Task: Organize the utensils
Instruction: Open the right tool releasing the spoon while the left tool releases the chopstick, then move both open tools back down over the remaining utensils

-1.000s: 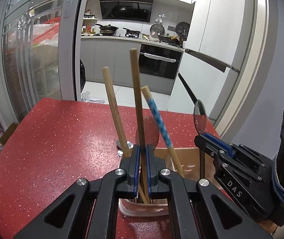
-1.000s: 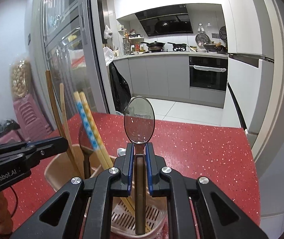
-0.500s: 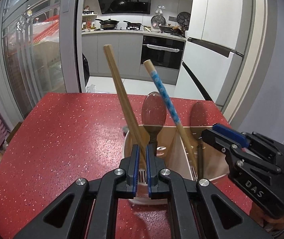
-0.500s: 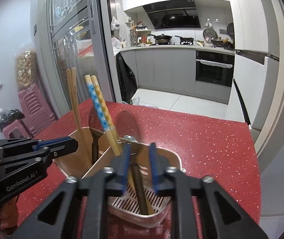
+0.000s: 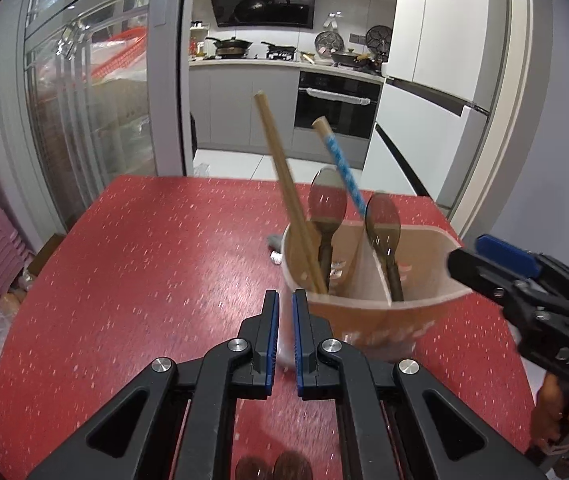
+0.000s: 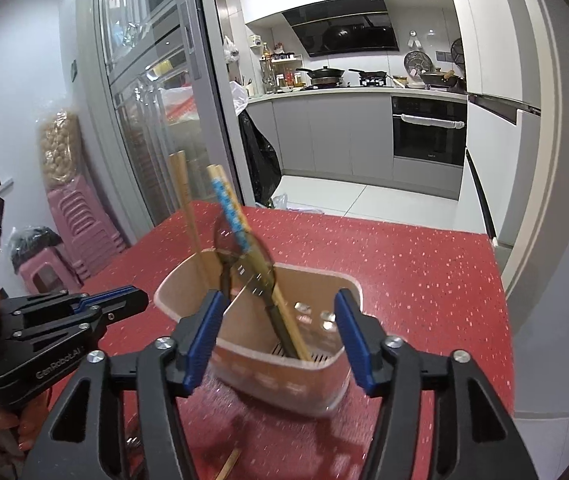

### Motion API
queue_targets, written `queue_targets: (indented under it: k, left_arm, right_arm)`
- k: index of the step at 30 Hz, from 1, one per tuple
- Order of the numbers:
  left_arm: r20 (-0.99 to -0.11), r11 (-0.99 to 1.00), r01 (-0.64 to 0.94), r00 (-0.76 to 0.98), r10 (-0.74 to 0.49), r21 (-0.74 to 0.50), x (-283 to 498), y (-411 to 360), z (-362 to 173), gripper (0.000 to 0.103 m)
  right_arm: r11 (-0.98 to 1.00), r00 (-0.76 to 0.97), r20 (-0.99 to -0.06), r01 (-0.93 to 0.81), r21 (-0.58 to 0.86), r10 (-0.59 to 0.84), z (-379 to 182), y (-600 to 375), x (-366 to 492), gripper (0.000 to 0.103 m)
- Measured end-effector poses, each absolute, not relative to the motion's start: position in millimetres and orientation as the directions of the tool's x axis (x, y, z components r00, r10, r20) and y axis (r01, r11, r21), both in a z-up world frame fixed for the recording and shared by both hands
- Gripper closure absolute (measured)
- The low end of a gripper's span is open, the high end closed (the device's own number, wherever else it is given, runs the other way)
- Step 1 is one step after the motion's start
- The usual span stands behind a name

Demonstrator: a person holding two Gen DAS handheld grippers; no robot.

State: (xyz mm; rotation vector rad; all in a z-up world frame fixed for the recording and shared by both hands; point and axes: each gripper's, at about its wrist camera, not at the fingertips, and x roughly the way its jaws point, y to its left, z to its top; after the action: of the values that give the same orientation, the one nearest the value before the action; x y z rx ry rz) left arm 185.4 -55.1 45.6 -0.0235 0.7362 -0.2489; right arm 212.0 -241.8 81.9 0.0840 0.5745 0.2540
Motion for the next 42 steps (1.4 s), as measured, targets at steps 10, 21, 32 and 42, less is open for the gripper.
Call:
queue_targets:
  k: [10,21,32,42]
  left_arm:
    - [-0.724,0.98,0.163,0.662,-0.193,-0.113,141,-24,13,0.071]
    - [-0.757,0.988,0.067,0.637,-0.148,-0.137,103,13,-16,0.0]
    - [-0.809,0.995,0.056,0.578,-0.104,-0.088,85,16,-53,0.0]
    - [-0.855,0.994,0.068,0.507,-0.106,-0.083,82,13,-79,0.0]
  right_arm:
    - [0.967,0.725,-0.641,-0.179,0.18,0.253,54,-232,165,0.029]
    - [0.963,0.632,-0.736,-0.068,0.259,0.243,18,-237,135,0.028]
    - [0.965,0.552,-0.801,-0.027,0.261,0.232,-8,-222,117,0.023]
    - [0.97,0.479,-0.852,-0.004,0.241,0.214,-29,-209,114,0.023]
